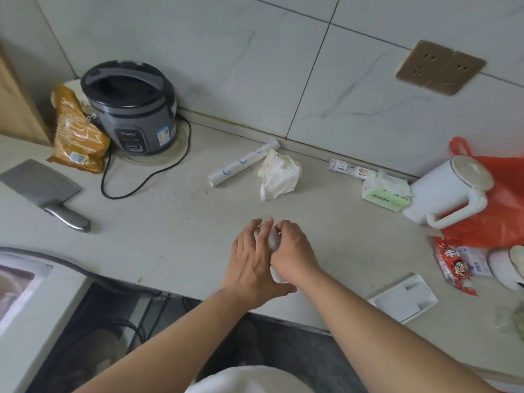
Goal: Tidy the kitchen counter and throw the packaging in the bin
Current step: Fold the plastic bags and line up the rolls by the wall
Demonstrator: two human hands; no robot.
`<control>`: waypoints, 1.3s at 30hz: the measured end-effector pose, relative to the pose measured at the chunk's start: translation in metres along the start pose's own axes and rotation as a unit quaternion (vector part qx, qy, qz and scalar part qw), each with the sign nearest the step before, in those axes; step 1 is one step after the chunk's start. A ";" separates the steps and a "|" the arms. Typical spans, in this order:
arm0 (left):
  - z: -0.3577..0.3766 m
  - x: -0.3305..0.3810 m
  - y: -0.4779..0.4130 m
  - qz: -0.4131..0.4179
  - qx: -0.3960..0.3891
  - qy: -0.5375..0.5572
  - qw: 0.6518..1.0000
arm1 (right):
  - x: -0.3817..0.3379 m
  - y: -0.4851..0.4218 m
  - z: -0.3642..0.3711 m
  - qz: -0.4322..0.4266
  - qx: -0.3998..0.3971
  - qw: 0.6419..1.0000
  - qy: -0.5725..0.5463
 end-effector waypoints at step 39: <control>-0.041 -0.030 -0.021 -0.172 -0.010 0.255 0.951 | 0.018 0.026 0.026 -0.106 -0.121 0.987 -0.024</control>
Point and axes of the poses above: each hand's wrist, its own y-axis away from the middle knuckle, its own z-axis out of the palm, x = y × z, the point moved 4 cm from there along -y, towards the middle knuckle, and after that the axes turned 12 degrees about -z, right-handed, at the moved point
